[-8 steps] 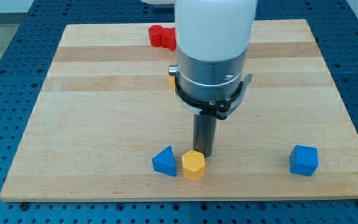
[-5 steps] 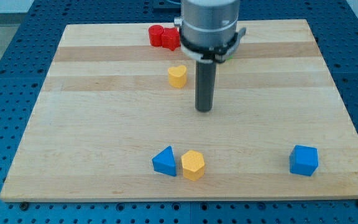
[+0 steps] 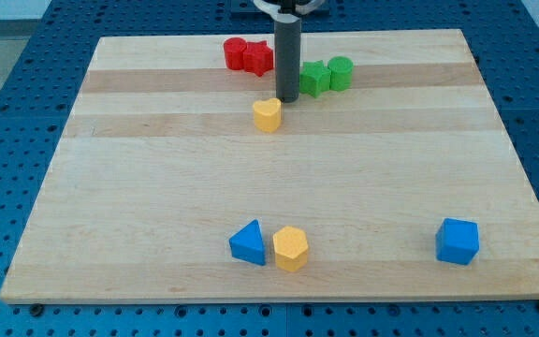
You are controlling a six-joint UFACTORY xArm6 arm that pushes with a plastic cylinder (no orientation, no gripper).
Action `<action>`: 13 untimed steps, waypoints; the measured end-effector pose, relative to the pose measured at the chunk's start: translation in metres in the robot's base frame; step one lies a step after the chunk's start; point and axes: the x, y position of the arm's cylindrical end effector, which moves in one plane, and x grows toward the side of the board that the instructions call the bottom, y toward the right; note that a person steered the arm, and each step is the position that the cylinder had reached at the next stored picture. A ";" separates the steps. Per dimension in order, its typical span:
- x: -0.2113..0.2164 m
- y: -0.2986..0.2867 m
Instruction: Place yellow heart left side of blue triangle
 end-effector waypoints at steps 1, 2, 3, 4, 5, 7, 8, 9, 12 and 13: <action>0.016 -0.006; 0.038 -0.006; 0.047 -0.024; 0.047 -0.053; 0.063 -0.074; 0.098 -0.081; 0.097 -0.076; 0.097 -0.060; 0.110 0.008; 0.137 -0.003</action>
